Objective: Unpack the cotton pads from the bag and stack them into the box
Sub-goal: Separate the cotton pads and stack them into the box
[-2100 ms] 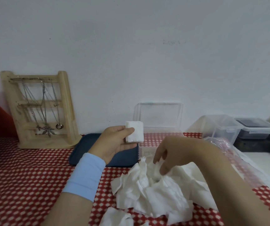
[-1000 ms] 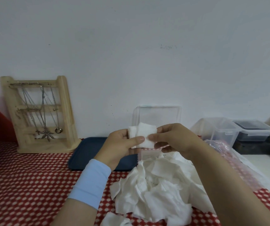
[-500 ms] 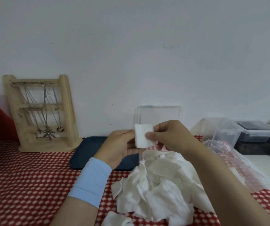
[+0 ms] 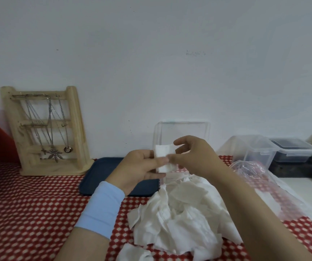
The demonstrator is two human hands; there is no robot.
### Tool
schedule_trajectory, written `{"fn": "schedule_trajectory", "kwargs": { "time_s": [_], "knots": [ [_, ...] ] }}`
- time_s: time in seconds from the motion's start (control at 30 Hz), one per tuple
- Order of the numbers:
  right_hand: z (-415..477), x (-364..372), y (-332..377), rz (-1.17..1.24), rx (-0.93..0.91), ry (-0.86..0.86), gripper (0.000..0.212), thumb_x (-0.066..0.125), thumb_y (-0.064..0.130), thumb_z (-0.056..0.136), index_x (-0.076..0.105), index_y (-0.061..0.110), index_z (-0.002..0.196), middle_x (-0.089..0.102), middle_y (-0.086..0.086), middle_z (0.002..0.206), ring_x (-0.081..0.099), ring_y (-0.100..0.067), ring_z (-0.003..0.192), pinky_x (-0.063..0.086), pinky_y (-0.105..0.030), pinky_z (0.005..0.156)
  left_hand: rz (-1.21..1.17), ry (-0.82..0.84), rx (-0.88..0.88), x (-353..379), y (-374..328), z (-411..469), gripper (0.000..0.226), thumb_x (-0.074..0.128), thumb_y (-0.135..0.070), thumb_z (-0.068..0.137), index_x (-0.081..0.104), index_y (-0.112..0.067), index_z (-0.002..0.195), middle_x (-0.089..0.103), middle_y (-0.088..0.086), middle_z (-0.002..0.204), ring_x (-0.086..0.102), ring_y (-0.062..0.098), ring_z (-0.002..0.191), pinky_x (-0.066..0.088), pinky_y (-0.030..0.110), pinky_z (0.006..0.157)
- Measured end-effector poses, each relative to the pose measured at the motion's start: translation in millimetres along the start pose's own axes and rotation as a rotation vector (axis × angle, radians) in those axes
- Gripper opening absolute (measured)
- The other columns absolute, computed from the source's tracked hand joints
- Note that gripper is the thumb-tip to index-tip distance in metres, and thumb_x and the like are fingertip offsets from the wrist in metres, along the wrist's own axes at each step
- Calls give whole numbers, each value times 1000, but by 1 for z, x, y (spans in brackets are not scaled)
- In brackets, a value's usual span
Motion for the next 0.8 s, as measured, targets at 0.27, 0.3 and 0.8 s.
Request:
{"fn": "schedule_trajectory", "kwargs": {
  "time_s": [0.27, 0.3, 0.8],
  "knots": [
    [-9, -15, -8, -587, 13, 351, 32, 87, 38, 73, 76, 29, 102, 71, 16, 91, 67, -5, 84, 54, -20, 77, -4, -201, -8, -24, 10, 7, 23, 69, -1, 93, 68, -6, 116, 75, 9, 112, 74, 21, 101, 63, 30, 78],
    [-13, -12, -13, -653, 59, 429, 39, 89, 41, 70, 76, 29, 105, 71, 16, 94, 68, -6, 88, 56, -26, 85, -2, -199, -9, -24, 11, 7, 21, 69, -1, 93, 69, -8, 113, 75, 9, 112, 74, 21, 101, 63, 29, 77],
    [-5, -19, -2, 186, 27, 201, 11, 84, 14, 80, 78, 9, 88, 72, -2, 70, 58, -10, 51, 48, -26, 51, -89, -186, -32, -9, 11, 5, 18, 69, -16, 96, 75, -5, 109, 79, 9, 104, 76, 21, 96, 62, 29, 71]
  ]
}}
Point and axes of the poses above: each hand's wrist, its own z-axis towards the middle knuckle, its own x-axis out of the palm, y = z × x, the point moved 5 cm from there along z, towards the middle knuckle
